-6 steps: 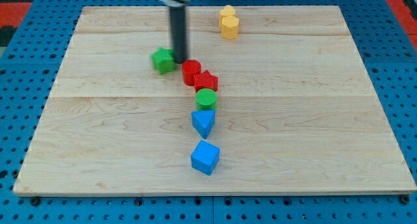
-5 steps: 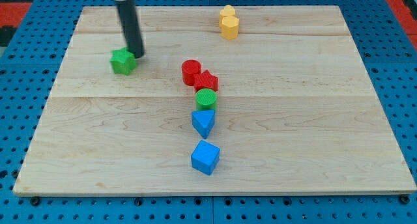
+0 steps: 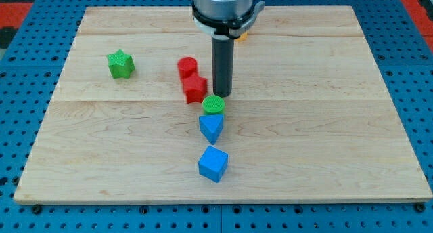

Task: Slide the green circle into the green star

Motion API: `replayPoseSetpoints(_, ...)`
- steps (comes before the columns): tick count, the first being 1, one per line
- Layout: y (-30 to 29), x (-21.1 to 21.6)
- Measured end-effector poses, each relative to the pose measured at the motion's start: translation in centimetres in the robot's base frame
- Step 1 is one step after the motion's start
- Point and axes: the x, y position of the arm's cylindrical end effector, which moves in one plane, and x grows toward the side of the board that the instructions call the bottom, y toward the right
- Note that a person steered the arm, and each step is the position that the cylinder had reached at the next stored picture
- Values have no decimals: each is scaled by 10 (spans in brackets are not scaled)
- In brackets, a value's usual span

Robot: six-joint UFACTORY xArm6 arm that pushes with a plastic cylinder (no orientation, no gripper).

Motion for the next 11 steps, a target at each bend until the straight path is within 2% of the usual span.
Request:
replayPoseSetpoints(1,21,11)
replayPoseSetpoints(2,-37,31)
replayPoseSetpoints(3,-93,19)
replayPoseSetpoints(4,-45,28)
replayPoseSetpoints(5,-27,54)
replayPoseSetpoints(6,-104,82)
replayPoseSetpoints(7,-155,86)
replayPoseSetpoints(8,-148,100)
replayPoseSetpoints(9,-115,94)
replayPoseSetpoints(11,-131,-11)
